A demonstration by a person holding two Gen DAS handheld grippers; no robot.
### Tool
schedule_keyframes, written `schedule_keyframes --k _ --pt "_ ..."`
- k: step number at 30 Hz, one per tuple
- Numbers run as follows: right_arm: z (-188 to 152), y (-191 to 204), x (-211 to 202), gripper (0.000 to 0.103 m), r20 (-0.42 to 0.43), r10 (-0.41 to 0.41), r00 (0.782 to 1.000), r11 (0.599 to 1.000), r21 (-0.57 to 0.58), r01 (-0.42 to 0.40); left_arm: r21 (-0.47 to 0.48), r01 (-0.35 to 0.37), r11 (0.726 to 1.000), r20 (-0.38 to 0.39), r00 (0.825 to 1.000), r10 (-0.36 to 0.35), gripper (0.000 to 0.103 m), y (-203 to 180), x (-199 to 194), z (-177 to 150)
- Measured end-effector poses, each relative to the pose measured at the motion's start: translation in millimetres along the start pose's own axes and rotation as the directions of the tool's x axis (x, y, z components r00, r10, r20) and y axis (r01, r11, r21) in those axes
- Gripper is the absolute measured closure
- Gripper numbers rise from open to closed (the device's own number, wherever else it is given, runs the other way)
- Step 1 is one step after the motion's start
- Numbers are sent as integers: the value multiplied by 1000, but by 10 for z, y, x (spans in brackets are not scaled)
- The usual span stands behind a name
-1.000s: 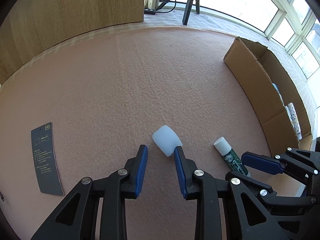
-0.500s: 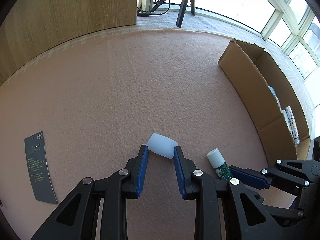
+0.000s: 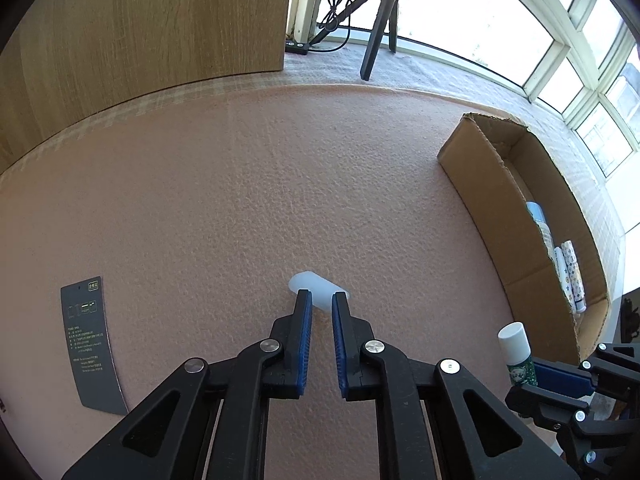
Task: Organize objects
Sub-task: 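Close the left gripper on the white eraser while the right gripper grasps the glue stick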
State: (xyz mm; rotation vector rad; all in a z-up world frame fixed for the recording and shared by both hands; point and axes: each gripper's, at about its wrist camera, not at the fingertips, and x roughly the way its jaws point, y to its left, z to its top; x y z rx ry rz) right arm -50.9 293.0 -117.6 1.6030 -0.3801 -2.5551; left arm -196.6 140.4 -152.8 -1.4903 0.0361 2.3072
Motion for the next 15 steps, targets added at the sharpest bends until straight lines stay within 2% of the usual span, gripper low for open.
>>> schedule_keyframes --k 9,11,13,15 --pt "-65 -210 -397 89 62 16 998 999 35 -18 3 -11 1000 5 1000 11 94 -12 14 -23" --pt "-78 -258 -454 89 70 11 997 999 43 -14 -10 -1 1000 3 1000 1 87 -11 -8 -36" --pt "-95 -301 -480 89 73 10 997 999 50 -14 -35 2 999 12 1000 -2 59 -5 -41 -37" --pt "-114 -321 -516 89 76 9 997 999 51 -13 -60 18 998 14 1000 -17 50 -2 -56 -22"
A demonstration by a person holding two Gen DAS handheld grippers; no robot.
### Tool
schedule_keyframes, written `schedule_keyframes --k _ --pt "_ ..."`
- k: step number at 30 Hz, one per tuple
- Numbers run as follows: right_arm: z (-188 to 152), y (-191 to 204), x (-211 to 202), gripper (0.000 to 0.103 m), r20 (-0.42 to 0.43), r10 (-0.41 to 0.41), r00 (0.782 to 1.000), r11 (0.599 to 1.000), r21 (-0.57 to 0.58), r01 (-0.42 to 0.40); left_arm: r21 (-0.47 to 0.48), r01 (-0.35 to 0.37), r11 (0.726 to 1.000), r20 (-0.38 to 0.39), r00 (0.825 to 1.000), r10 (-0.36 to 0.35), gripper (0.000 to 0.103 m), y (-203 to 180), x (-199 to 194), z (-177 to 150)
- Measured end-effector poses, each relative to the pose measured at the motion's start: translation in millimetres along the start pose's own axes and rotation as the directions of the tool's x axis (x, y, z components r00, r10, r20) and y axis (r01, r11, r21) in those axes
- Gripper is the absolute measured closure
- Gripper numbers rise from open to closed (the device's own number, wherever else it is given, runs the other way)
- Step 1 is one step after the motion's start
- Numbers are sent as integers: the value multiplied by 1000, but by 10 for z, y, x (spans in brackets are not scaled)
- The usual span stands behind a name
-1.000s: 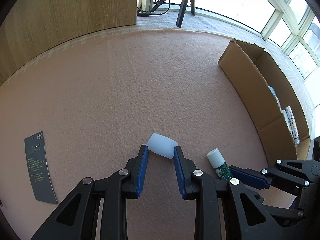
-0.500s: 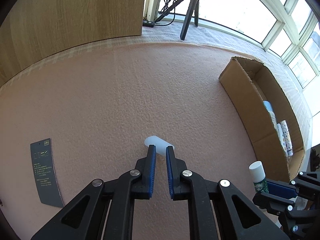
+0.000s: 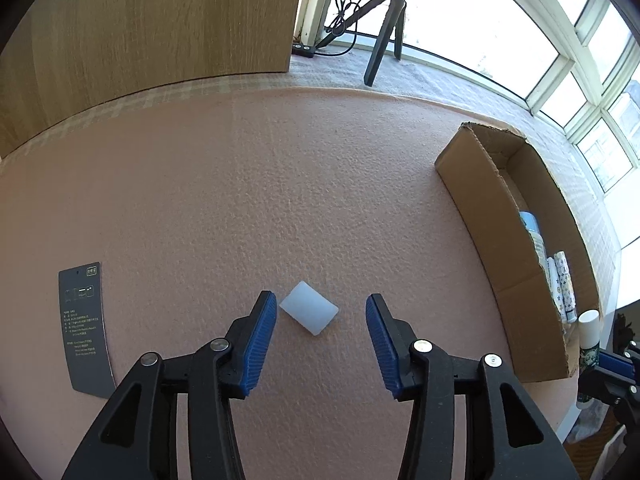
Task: Organize objects
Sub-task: 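Close the left gripper on the white eraser while the right gripper grasps the glue stick, then carry the eraser with the left gripper while the right carries the glue stick into the box, then open both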
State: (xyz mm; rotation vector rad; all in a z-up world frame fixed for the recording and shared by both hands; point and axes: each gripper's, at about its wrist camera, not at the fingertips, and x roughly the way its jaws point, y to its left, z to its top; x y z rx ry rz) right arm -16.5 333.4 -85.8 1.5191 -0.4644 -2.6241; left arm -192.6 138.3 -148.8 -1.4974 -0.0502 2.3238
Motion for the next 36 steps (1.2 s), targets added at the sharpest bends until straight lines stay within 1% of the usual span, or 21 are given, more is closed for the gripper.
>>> schedule_keyframes --k 1,3,8,9,10,11,13,14,16,18,21,26,29,32,36 --pt "-8 -11 -12 89 2 -1 1000 1000 -1 1 -7 0 1000 -3 1000 0 50 -6 10 11" --pt "-25 -26 -48 89 5 0 1000 1000 0 0 -21 -25 999 -25 999 25 50 -9 69 26" --pt "-37 -45 -125 89 19 3 1000 1000 6 -3 -74 -42 996 -58 998 38 51 18 209 41" --pt "-43 -48 -145 89 21 2 1000 1000 6 -2 -79 -40 996 -58 998 35 53 18 223 36" --pt "-46 -55 -154 89 24 1 1000 1000 6 -1 -79 -44 996 -58 998 39 59 15 236 34" --pt "-51 -68 -166 89 26 0 1000 1000 8 0 -78 -53 996 -53 997 49 62 15 245 31" --pt "-57 -98 -189 89 31 -3 1000 1000 14 2 -87 -57 995 -43 998 53 75 26 244 22" --pt "-55 -118 -199 89 34 -5 999 1000 18 4 -91 -54 994 -38 998 51 76 34 236 17" --pt "-56 -155 -225 89 40 -9 999 1000 25 8 -86 -54 995 -29 998 51 82 33 221 1" --pt "-48 -200 -248 89 48 -13 999 999 32 12 -78 -54 995 -20 998 52 86 27 192 -12" --pt "-23 -271 -310 89 63 -20 998 999 41 17 -87 -35 996 -6 999 35 93 19 100 2" --pt "40 -423 -451 89 98 -32 995 998 61 26 -97 -14 995 46 999 19 94 -12 -118 103" --pt "78 -515 -539 89 118 -41 992 997 71 33 -103 22 994 78 997 -14 94 -85 -232 206" --pt "115 -615 -616 89 135 -56 989 996 77 46 -76 54 996 108 993 -45 94 -256 -343 323" --pt "171 -737 -685 89 150 -80 985 995 78 69 -29 96 995 140 986 -91 94 -577 -417 502"
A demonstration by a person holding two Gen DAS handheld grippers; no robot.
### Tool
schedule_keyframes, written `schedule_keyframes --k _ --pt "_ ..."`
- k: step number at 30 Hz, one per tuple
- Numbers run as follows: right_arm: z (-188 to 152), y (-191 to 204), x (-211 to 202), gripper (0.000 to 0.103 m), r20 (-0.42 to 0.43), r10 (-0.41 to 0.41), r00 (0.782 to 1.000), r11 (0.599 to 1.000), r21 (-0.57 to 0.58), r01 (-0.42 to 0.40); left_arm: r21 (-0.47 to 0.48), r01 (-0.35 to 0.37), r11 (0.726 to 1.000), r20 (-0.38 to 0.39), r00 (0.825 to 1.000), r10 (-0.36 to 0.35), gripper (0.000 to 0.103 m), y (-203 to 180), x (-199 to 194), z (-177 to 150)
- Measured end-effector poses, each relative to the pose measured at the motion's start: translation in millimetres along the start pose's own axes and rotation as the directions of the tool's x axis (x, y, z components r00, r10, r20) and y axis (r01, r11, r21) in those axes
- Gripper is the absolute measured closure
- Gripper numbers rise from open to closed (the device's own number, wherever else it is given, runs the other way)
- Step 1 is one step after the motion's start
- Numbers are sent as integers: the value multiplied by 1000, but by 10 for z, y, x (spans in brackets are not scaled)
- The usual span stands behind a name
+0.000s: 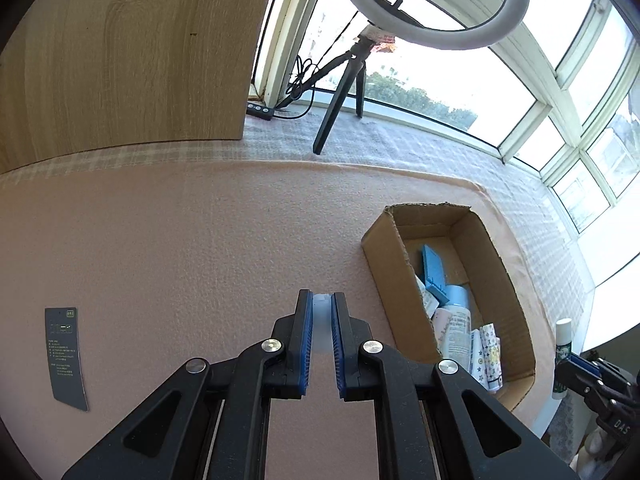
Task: Organize objects
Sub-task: 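Carry the eraser with the left gripper while the right carries the glue stick into the box, then open both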
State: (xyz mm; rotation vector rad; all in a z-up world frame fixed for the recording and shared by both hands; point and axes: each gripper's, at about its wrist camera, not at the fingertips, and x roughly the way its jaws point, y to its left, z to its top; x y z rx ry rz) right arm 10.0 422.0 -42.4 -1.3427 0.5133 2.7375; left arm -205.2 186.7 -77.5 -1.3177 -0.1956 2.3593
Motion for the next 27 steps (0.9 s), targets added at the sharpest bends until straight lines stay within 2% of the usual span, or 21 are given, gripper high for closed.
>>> schedule_keyframes --k 9,15,23,26,27 --pt "117 -286 6 89 2 -41 999 999 -2 41 88 74 993 15 997 -76 94 -816 262 370" --pt "119 -439 124 89 -26 -55 998 998 4 56 118 134 984 -36 991 -131 94 -1311 647 464" --pt "86 -553 228 89 -50 -65 997 998 10 65 159 145 977 -84 988 -133 92 -1742 1046 516" --pt "83 -553 223 89 -55 -39 998 999 4 39 125 190 974 -93 979 -180 71 -1771 1107 554" --pt "82 -541 220 84 -56 -35 998 999 0 35 119 190 975 -98 979 -179 52 -1765 1120 559"
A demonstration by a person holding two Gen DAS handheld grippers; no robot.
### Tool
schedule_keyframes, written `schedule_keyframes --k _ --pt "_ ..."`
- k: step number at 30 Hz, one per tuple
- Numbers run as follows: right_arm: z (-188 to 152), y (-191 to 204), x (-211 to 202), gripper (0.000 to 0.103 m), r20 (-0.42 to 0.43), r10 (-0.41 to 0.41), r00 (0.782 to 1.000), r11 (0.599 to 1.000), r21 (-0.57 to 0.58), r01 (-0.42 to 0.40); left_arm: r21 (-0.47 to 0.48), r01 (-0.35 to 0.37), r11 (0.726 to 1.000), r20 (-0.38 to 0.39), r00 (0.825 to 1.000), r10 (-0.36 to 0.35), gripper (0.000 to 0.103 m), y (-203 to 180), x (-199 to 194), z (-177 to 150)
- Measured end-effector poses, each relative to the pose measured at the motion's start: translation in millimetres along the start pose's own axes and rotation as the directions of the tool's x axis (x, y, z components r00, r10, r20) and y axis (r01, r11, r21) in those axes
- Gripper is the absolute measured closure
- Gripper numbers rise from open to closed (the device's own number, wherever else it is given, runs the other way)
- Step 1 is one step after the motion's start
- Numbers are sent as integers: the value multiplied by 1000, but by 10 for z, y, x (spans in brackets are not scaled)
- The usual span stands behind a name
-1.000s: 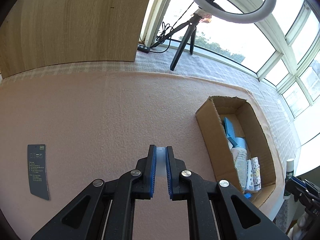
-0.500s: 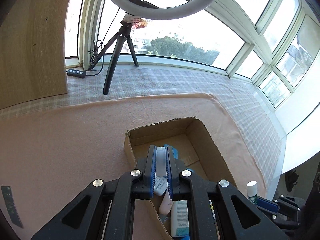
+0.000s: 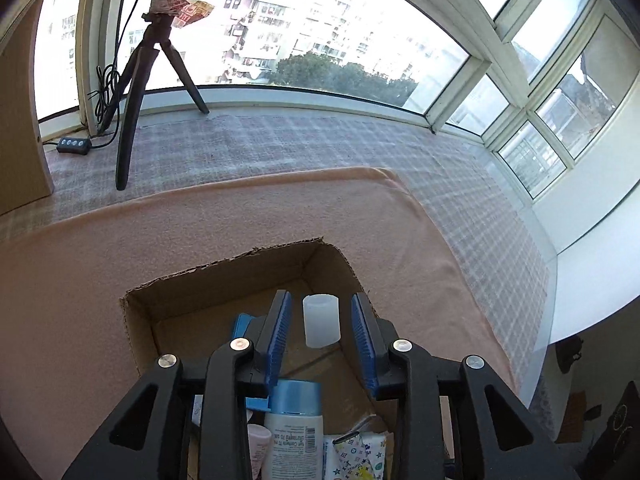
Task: Organize objects
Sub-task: 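Carry the eraser with the left gripper while the right carries the glue stick into the box, then open both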
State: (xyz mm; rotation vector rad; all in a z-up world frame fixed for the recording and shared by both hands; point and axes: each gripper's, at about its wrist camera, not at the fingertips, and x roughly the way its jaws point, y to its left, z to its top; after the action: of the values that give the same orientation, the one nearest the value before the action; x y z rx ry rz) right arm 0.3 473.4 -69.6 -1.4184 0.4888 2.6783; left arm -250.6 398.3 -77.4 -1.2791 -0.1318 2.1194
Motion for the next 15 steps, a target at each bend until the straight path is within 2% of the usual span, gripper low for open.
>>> schedule_keyframes --k 1,3,4,15 --pt "3 10 -7 80 3 -5 1000 1000 -7 5 1 -6 1000 3 1000 6 40 -12 -1 3" --pt "-2 33 -34 54 22 -18 1000 1000 -19 18 7 -9 1000 13 1000 9 40 -21 -24 9" --pt "-2 42 -46 52 31 -17 999 1000 -21 18 8 -11 1000 11 1000 11 40 -16 -28 9" --pt "-16 124 -17 51 25 -11 1000 1000 6 11 10 -53 999 12 999 53 40 171 -319 -97"
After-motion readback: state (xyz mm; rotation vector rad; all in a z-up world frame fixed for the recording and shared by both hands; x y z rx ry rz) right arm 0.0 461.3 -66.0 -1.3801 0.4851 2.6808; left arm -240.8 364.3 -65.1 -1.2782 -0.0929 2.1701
